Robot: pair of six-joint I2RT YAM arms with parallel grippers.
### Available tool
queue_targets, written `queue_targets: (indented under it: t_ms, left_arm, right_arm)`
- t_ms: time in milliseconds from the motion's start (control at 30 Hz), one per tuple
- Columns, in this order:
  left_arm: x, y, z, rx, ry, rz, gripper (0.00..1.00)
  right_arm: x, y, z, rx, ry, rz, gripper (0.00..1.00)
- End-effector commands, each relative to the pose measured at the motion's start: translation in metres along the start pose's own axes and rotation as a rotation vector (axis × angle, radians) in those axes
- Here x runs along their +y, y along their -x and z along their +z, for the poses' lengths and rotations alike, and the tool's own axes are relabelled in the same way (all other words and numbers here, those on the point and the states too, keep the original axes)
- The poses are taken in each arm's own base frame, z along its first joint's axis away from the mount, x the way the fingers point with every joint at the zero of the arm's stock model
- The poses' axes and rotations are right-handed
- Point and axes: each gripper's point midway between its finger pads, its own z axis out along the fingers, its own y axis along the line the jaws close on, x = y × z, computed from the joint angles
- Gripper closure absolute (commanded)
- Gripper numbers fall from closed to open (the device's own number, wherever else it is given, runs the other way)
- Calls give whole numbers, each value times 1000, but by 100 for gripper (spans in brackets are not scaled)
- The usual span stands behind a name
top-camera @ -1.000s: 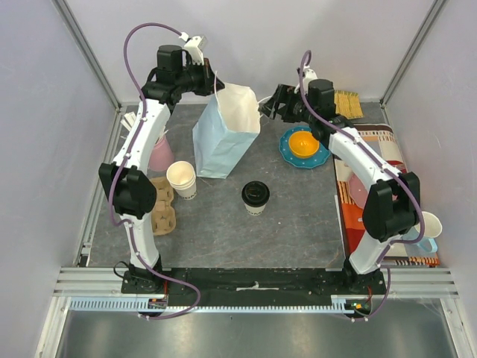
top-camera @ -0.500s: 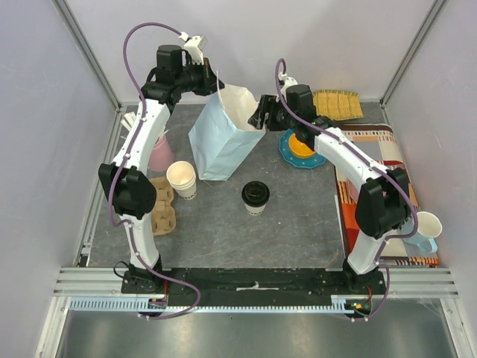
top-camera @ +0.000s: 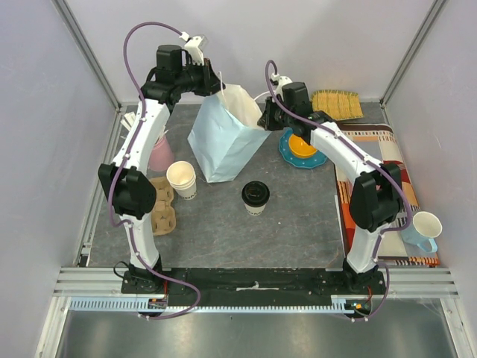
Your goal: Pack the takeout coffee
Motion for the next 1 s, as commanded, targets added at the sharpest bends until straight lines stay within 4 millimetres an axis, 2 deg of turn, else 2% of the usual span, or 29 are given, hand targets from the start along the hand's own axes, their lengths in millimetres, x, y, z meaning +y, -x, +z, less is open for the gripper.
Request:
queue_targets:
  t_ms: [0,33,67,100,167,200,267,333,500,667,700,733,800,833,967]
  left_arm:
    - [-25,35,-35,-61,-19,158,62]
    - [-23,33,-38,-53,-8,196,56]
    - [-21,33,-42,-46,12,205,51]
    - [-24,31,-51,-34,17,229,39]
    - [-26,23,-60,-1,9,285,27]
    - [-31,18,-71,23,8,298,9]
    - [-30,12,-79,53,13,350,2]
    - [-31,7,-91,83,27,380,0]
    - [-32,14,-110,79,72,430,0]
    - [-40,14,-127,94,77,440,0]
    - [-41,12,-127,102,66,437,0]
    - [-45,9,-129,110,48,445,0]
    - [-56,1,-132,130,-15,441,0]
    - [-59,-3,-132,138,-33,436,0]
    - [-76,-16,-136,158,-132,438,3]
  right_arm:
    - [0,65,-12,-146,21,-149,100]
    - [-5,66,-7,-140,30,-181,100]
    - [-3,70,-7,-142,57,-208,100]
    - [2,77,-9,-152,90,-242,100]
    - [0,78,-7,-148,120,-333,100]
    - [-2,82,-8,-151,119,-385,100]
    - [-10,84,-7,-152,101,-443,100]
    - [-15,90,-6,-154,89,-437,100]
    - [-32,122,-22,-212,10,-384,100]
    - [-39,152,-64,-277,-69,-354,100]
    - [-39,160,-80,-306,-87,-334,100]
    - [-48,165,-89,-319,-119,-315,100]
    - [-50,167,-101,-333,-132,-284,100]
    - [-46,173,-116,-359,-123,-270,100]
    - [-27,183,-138,-403,-58,-243,100]
